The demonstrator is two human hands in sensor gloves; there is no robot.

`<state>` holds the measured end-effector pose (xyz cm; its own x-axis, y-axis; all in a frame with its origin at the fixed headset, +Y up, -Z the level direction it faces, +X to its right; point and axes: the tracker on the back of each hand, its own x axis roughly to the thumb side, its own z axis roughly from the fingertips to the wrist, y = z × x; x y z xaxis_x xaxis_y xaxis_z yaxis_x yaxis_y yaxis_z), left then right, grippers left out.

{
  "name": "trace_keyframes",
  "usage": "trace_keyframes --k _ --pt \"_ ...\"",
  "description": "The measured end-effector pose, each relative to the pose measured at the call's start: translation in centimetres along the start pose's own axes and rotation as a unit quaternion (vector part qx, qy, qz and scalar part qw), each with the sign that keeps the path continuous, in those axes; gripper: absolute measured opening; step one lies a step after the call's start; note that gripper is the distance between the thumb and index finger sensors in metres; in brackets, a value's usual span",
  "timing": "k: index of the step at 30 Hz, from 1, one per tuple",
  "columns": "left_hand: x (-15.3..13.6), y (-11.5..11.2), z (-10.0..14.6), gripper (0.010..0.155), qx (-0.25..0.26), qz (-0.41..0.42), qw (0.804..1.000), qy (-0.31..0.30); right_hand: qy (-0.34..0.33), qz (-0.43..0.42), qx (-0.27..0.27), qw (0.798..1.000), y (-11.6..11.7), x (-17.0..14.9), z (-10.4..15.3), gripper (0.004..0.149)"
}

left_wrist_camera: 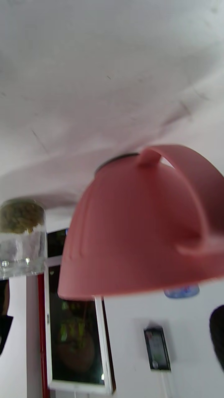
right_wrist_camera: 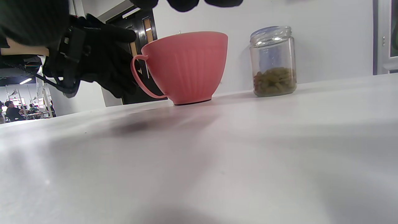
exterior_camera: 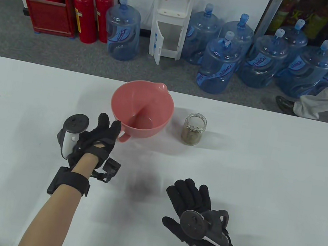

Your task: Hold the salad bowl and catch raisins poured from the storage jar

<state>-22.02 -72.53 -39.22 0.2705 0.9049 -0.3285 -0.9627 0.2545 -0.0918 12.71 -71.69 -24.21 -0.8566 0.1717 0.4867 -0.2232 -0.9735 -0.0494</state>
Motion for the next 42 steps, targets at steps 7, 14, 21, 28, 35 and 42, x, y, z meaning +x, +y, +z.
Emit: trace_keyframes --k 7,14,21,28,35,42 --pt "-0.1 -1.1 -1.1 0.062 0.031 -0.039 0.999 -0.006 0.0 0.001 0.002 1.0 -0.1 0.0 0.0 0.088" --pt "0.4 -1.1 -0.4 0.036 -0.014 0.067 0.989 -0.134 0.003 0.001 0.008 1.0 0.0 -0.2 -0.1 0.088" --pt "1.4 -0.6 7.0 0.034 -0.101 0.083 0.954 -0.268 0.006 0.001 0.005 1.0 -0.1 -0.2 -0.2 0.088" --pt "-1.7 -0.7 12.4 0.034 -0.143 0.101 0.934 -0.312 0.011 0.002 0.004 1.0 0.0 -0.2 -0.3 0.088" --pt "-3.4 -0.4 12.5 0.034 -0.141 0.12 0.922 -0.34 0.012 -0.004 0.013 1.0 0.2 -0.2 -0.4 0.088" --pt "-4.3 -0.5 12.3 0.033 -0.144 0.159 0.917 -0.337 0.023 -0.008 0.011 1.0 -0.5 -1.1 -1.1 0.088"
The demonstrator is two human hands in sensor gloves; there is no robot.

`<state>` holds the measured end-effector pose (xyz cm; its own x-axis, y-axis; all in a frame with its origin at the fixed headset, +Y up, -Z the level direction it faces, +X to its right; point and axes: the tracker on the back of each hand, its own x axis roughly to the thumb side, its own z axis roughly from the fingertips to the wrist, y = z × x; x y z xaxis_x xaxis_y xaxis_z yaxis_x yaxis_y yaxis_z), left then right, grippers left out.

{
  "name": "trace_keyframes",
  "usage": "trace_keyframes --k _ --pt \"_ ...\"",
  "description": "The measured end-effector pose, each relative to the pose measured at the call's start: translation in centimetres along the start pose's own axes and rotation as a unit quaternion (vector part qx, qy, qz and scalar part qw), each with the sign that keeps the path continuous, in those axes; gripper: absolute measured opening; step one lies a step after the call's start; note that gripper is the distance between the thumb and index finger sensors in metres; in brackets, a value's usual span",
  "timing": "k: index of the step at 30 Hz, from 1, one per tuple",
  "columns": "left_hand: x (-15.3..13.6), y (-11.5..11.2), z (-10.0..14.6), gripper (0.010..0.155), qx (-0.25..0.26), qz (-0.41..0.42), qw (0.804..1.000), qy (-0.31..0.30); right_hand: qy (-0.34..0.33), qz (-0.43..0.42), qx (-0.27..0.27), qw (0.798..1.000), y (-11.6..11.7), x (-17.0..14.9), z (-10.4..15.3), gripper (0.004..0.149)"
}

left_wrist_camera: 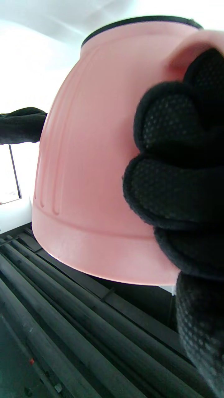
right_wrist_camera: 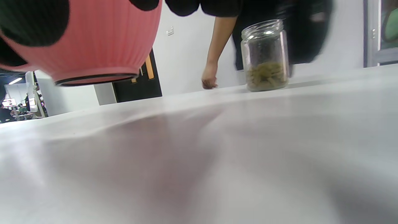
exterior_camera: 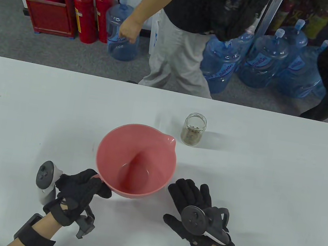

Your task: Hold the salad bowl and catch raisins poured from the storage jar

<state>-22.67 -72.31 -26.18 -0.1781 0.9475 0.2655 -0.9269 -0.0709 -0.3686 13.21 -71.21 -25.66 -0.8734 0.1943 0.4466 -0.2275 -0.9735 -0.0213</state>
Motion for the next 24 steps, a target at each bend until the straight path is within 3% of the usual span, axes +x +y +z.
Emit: trace_keyframes --k 5,8,11,17,24 --pt "-0.4 -0.1 0.1 0.034 0.006 -0.005 1.0 0.008 0.026 0.006 0.008 1.0 -2.2 -1.6 -3.3 0.087" --pt "-0.6 0.0 0.2 0.034 0.013 -0.007 1.0 0.007 0.065 0.019 -0.006 0.998 -3.9 -3.8 -7.0 0.087" --pt "-0.6 0.1 0.2 0.034 0.018 0.004 1.0 0.007 0.127 -0.021 -0.017 0.992 -4.6 -6.7 -10.8 0.089" --pt "-0.3 0.1 0.2 0.034 0.021 0.001 1.0 -0.002 0.269 -0.197 -0.043 0.942 -2.5 -11.7 -16.4 0.097" --pt "-0.4 0.2 0.3 0.034 0.021 0.005 1.0 -0.01 0.31 -0.287 -0.056 0.905 0.2 -13.2 -19.2 0.107"
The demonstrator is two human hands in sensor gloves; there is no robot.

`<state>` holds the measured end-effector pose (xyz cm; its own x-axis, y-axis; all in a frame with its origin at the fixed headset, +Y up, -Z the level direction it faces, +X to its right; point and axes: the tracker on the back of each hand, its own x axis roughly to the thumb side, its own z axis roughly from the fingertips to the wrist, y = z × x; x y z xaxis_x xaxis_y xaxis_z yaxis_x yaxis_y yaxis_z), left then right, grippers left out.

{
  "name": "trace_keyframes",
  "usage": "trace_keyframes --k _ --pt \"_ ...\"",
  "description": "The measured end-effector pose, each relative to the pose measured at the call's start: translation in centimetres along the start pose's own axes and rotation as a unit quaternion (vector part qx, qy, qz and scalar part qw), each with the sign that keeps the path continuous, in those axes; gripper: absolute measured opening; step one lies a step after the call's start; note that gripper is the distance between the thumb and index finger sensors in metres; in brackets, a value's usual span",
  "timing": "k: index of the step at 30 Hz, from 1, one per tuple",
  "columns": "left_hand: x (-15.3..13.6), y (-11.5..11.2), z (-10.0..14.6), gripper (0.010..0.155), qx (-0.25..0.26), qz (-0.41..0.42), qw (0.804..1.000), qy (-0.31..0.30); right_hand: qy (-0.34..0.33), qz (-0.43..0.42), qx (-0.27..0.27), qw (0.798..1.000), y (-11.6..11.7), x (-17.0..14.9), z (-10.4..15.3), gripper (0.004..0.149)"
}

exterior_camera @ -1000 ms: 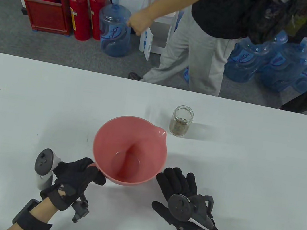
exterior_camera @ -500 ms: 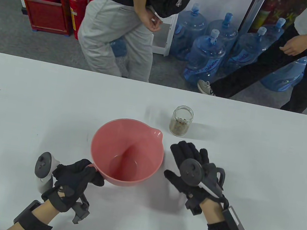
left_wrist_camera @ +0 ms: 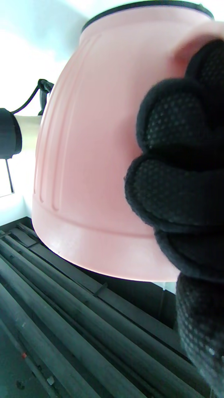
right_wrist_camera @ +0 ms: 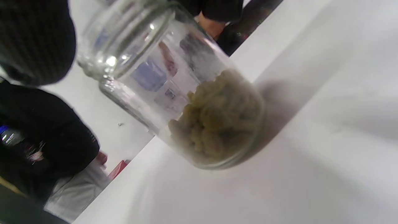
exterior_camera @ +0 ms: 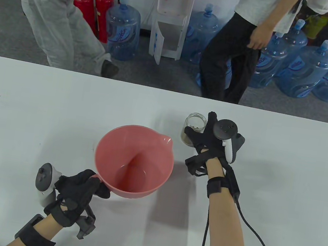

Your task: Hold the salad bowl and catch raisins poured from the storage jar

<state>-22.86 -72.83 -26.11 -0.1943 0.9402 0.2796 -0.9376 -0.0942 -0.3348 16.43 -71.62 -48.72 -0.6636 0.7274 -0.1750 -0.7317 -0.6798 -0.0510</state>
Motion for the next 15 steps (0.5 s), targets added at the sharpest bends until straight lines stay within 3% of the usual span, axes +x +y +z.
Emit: trace_keyframes --k 15 --pt "0.0 0.0 0.1 0.034 0.004 -0.004 1.0 0.001 0.021 0.046 -0.014 0.999 1.1 -0.7 -1.0 0.108"
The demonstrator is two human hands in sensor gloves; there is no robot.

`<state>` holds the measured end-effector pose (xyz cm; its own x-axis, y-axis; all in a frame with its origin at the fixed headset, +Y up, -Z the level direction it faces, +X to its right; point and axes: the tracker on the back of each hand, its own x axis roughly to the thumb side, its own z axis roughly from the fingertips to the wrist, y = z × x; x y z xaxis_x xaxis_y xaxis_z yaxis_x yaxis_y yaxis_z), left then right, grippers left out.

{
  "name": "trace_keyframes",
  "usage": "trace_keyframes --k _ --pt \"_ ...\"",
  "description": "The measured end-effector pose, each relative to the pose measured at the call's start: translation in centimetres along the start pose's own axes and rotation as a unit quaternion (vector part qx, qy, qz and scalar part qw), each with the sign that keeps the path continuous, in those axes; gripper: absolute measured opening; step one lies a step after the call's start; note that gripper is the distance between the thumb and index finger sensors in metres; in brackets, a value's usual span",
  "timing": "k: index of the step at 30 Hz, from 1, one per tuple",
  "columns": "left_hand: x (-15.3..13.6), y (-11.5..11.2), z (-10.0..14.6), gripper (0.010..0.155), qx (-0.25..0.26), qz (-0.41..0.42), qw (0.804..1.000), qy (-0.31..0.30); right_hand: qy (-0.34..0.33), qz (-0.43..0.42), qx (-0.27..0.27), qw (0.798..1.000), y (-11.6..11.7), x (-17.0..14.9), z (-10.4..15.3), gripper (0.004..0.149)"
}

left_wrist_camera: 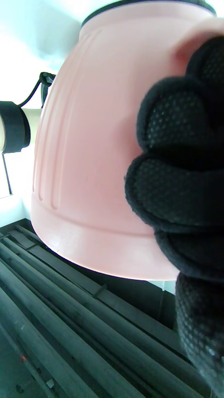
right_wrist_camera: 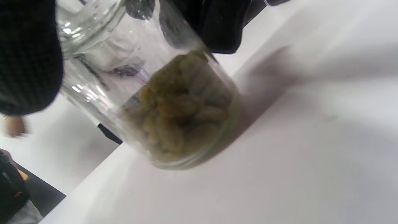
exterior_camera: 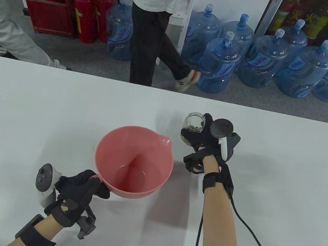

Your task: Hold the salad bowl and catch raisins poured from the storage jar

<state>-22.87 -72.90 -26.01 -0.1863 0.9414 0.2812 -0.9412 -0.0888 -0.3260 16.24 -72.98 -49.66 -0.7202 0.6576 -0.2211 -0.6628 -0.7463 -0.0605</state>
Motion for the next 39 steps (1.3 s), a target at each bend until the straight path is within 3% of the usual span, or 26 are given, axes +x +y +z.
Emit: trace_keyframes --k 7,15,20,24,33,36,39 --pt "0.1 -0.1 0.0 0.033 -0.002 0.011 1.0 -0.003 -0.046 0.02 -0.023 0.998 -0.9 0.6 1.7 0.106" --pt "0.3 -0.4 0.1 0.034 -0.014 0.02 1.0 -0.013 -0.175 -0.041 -0.093 0.979 -6.9 1.7 7.9 0.103" --pt "0.2 -0.9 0.1 0.034 -0.025 0.026 0.999 -0.012 -0.259 -0.03 -0.126 0.957 -11.0 3.1 12.5 0.104" --pt "0.1 -1.2 0.2 0.033 -0.031 0.033 0.999 -0.013 -0.305 -0.017 -0.135 0.942 -13.0 4.3 15.5 0.103" --pt "0.1 -1.6 0.3 0.034 -0.039 0.04 0.998 -0.014 -0.405 0.079 -0.14 0.9 -13.5 7.3 20.2 0.101" --pt "0.1 -1.7 0.3 0.033 -0.04 0.042 0.998 -0.013 -0.436 0.142 -0.141 0.877 -12.9 8.6 21.7 0.101" --pt "0.0 -1.8 0.3 0.034 -0.042 0.043 0.998 -0.011 -0.467 0.234 -0.162 0.837 -12.0 9.9 22.9 0.101"
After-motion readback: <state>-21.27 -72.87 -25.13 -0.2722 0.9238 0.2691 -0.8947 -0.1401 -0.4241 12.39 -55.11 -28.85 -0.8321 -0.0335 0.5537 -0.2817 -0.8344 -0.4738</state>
